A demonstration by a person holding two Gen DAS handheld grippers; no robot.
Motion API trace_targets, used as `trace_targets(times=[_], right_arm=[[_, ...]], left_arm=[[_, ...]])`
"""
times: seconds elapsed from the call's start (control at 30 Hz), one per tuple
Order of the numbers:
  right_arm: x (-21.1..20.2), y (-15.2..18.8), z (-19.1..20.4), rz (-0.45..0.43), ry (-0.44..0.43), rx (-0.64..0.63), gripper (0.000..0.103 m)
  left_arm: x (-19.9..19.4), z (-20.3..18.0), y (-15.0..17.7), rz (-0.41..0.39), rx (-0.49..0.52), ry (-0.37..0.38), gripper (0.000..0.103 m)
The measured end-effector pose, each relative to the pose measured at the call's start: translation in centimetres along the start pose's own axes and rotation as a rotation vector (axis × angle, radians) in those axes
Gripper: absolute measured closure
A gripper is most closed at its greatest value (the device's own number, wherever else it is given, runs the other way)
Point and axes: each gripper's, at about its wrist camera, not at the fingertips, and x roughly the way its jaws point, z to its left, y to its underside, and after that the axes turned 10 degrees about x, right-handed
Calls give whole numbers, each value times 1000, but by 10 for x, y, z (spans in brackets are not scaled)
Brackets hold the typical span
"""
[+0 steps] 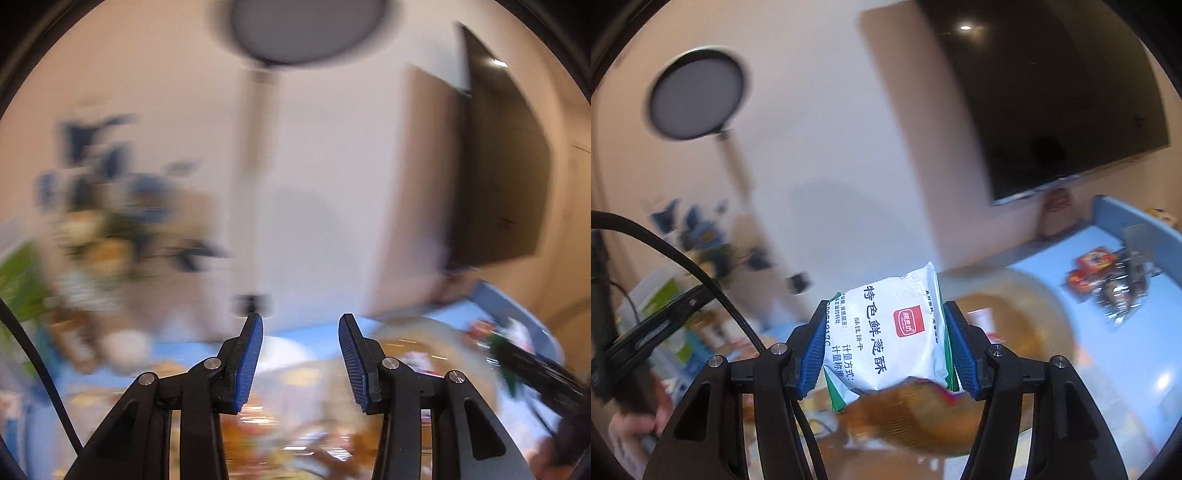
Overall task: Organize snacks
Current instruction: 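Carry both packs over the amber bowl and release them inside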
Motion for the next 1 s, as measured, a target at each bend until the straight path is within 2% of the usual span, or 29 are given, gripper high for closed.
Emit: trace_targets(times=[0.03,0.1,0.13,0.17,0.2,0.23,0.33,0.43,0.6,0.73,0.9,1.0], right_arm=[[4,-2,-8,11,20,7,43],[18,-3,-28,72,80,10,31],[24,-2,-35,94,109,17,25],[28,0,-44,110,136,31,18],[28,2,-50,115,141,40,18],[27,4,-58,125,136,50,18],[26,8,-64,133,122,67,18],[26,11,-58,137,96,67,18],[23,22,-21,134,3,32,18],[21,39,17,143,-61,-38,17],[27,66,60,174,-117,-109,17],[32,84,78,202,-142,-137,17]], left_arm=[[9,-17,-1,16,16,43,62],[34,-43,0,69,41,120,61],[48,-57,2,112,63,165,51],[61,-67,5,156,85,194,32],[74,-75,10,196,104,205,23],[83,-80,16,217,119,184,15],[98,-83,29,258,153,132,15],[104,-68,38,313,96,131,15],[95,-33,51,341,37,58,15],[70,10,66,326,-5,-22,13],[41,77,93,372,-62,-178,10],[24,118,118,397,-137,-228,10]])
